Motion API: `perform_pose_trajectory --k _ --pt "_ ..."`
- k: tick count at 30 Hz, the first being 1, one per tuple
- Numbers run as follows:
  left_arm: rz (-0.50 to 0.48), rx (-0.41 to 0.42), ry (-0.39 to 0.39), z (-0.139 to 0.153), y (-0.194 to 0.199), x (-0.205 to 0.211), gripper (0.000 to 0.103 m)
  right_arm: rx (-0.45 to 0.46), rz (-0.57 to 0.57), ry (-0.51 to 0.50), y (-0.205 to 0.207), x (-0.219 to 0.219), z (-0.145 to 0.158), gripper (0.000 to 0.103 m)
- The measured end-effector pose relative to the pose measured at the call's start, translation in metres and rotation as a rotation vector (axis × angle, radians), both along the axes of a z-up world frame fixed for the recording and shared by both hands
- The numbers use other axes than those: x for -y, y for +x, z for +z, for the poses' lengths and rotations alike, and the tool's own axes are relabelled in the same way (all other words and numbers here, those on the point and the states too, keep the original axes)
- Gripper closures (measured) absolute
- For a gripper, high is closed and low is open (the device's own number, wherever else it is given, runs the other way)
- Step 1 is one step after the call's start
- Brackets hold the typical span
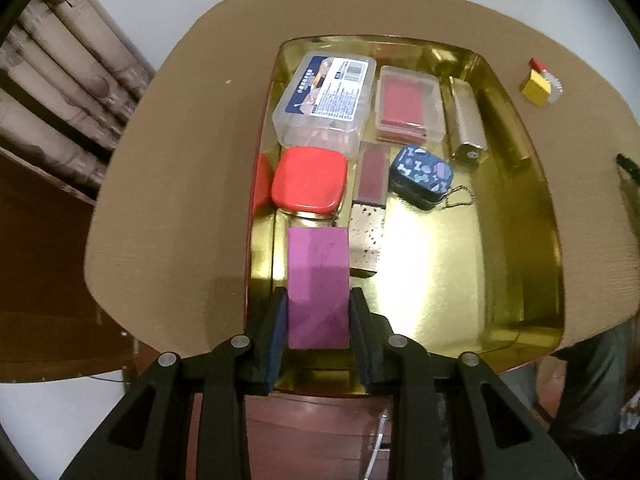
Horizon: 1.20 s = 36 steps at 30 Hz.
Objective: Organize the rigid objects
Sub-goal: 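Lower the pink block into the tin and open the left tool, then grasp the black-and-white chevron cube with the right tool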
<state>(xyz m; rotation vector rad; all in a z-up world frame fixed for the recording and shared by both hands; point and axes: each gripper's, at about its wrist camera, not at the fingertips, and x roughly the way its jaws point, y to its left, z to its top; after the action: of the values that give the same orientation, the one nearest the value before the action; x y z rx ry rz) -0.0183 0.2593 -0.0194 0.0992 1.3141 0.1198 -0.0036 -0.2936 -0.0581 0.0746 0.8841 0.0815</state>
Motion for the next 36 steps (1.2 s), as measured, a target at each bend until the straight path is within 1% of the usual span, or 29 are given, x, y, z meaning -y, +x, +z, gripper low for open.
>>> perform_pose_trajectory --k 1,2,5,6,8,11,13,16,17,19,20,22,23,25,26,27,29,30,31,32,34,35,36 --pt "-0.004 0.008 0.018 0.001 0.001 0.003 0.073 0.000 0.000 0.001 0.000 0.000 0.000 0.036" --pt "-0.011 0.015 0.032 0.002 0.000 0.007 0.071 0.001 0.000 0.003 -0.002 0.000 0.000 0.036" --pt "-0.020 0.045 0.060 0.008 -0.002 0.013 0.050 0.002 -0.003 0.007 -0.004 0.002 -0.001 0.036" --pt "-0.020 0.060 0.045 0.011 -0.003 0.014 0.048 0.003 -0.003 0.009 -0.004 0.002 -0.001 0.036" --pt "-0.004 0.093 0.024 0.020 -0.007 0.016 0.048 0.003 -0.004 0.011 -0.004 0.002 -0.001 0.036" --pt "0.017 0.164 -0.022 0.041 -0.017 0.023 0.048 0.003 -0.009 0.011 -0.007 0.004 0.001 0.036" --pt "0.030 0.226 -0.066 0.058 -0.031 0.040 0.045 0.003 -0.010 0.009 -0.007 0.003 0.001 0.036" --pt "0.034 0.302 -0.146 0.074 -0.053 0.067 0.045 -0.001 -0.002 -0.008 -0.007 0.001 0.001 0.036" --pt "0.028 0.330 -0.160 0.076 -0.064 0.082 0.044 -0.001 0.012 -0.006 -0.006 -0.001 0.001 0.034" --pt "0.032 0.368 -0.159 0.077 -0.078 0.100 0.044 -0.004 0.047 -0.006 -0.005 -0.005 0.003 0.034" --pt "0.035 0.387 -0.173 0.076 -0.087 0.109 0.044 -0.010 0.074 -0.009 -0.005 -0.008 0.004 0.034" --pt "0.048 0.399 -0.190 0.069 -0.101 0.126 0.039 -0.029 0.155 -0.004 -0.004 -0.022 0.009 0.034" --pt "0.054 0.400 -0.183 0.064 -0.106 0.133 0.035 -0.029 0.207 -0.006 -0.005 -0.033 0.015 0.034" --pt "0.071 0.409 -0.168 0.052 -0.113 0.144 0.034 0.001 0.330 -0.046 -0.008 -0.063 0.030 0.034" --pt "0.064 0.406 -0.158 0.045 -0.115 0.149 0.034 0.014 0.400 -0.067 -0.008 -0.079 0.038 0.034" --pt "0.054 0.395 -0.151 0.038 -0.116 0.153 0.034 0.029 0.478 -0.094 -0.008 -0.098 0.047 0.034" --pt "0.045 0.359 -0.168 0.024 -0.115 0.159 0.034 0.066 0.589 -0.162 -0.006 -0.126 0.059 0.034" --pt "0.042 0.343 -0.180 0.019 -0.115 0.161 0.034 0.083 0.656 -0.213 -0.002 -0.142 0.064 0.037" --pt "0.041 0.334 -0.192 0.014 -0.115 0.163 0.034 0.099 0.705 -0.274 0.004 -0.155 0.067 0.037" --pt "0.040 0.328 -0.201 0.011 -0.115 0.164 0.034 0.102 0.744 -0.312 0.011 -0.164 0.068 0.037" --pt "0.037 0.320 -0.202 0.007 -0.114 0.166 0.034 0.077 0.804 -0.360 0.028 -0.176 0.067 0.040" --pt "0.033 0.322 -0.199 0.006 -0.114 0.167 0.034 0.066 0.815 -0.379 0.032 -0.181 0.065 0.043" --pt "0.029 0.327 -0.192 0.006 -0.114 0.168 0.034 0.045 0.831 -0.395 0.042 -0.184 0.061 0.044"
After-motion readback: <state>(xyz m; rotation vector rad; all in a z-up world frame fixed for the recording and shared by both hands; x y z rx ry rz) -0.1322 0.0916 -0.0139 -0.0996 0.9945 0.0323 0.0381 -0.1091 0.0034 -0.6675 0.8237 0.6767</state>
